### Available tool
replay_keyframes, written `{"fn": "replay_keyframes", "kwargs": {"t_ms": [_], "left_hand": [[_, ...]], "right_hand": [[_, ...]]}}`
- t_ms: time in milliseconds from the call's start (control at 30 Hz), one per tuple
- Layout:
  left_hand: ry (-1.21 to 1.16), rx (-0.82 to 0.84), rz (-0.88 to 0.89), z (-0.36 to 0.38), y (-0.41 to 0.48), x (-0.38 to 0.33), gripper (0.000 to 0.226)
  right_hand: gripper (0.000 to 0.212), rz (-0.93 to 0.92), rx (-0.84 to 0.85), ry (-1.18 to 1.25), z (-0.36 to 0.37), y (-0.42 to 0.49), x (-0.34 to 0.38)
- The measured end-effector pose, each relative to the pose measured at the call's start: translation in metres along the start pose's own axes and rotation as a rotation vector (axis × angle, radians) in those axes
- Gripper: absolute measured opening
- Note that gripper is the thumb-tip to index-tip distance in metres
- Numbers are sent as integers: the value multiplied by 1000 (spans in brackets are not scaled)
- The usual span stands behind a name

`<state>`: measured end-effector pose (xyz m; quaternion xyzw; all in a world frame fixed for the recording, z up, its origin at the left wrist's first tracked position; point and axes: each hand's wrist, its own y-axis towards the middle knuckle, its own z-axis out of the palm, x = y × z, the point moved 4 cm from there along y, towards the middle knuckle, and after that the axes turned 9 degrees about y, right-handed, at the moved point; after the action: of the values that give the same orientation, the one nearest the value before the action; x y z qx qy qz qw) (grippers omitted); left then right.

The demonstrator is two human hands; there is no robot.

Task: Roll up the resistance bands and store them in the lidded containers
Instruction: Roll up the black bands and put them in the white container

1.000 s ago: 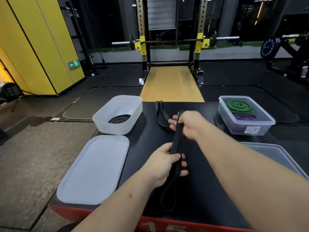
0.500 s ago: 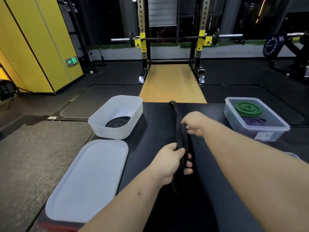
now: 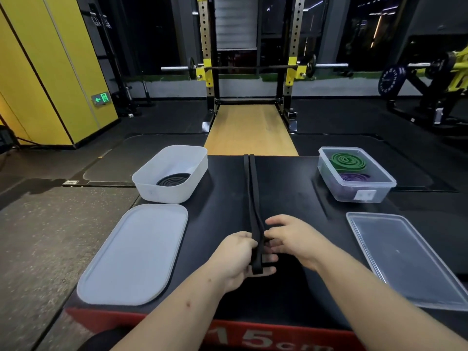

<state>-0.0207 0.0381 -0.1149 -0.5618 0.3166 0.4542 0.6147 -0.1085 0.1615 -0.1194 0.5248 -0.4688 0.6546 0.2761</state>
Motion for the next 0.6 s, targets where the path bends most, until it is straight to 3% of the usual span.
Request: {"fn": "replay_keyframes", "kwargs": {"t_ms": [233, 367, 500, 600], "left_hand": [[54, 38, 32, 7, -33, 18, 30], [43, -51, 83, 5, -47, 29, 24], [73, -87, 84, 4, -53, 30, 19], [63, -61, 62, 5, -56, 27, 21]], "right_hand": [[32, -43, -6, 52, 1, -39, -13], [36, -32, -17, 156, 6, -49, -18], [8, 15, 46, 180, 19, -59, -16], [12, -44, 69, 211, 23, -59, -12]]}}
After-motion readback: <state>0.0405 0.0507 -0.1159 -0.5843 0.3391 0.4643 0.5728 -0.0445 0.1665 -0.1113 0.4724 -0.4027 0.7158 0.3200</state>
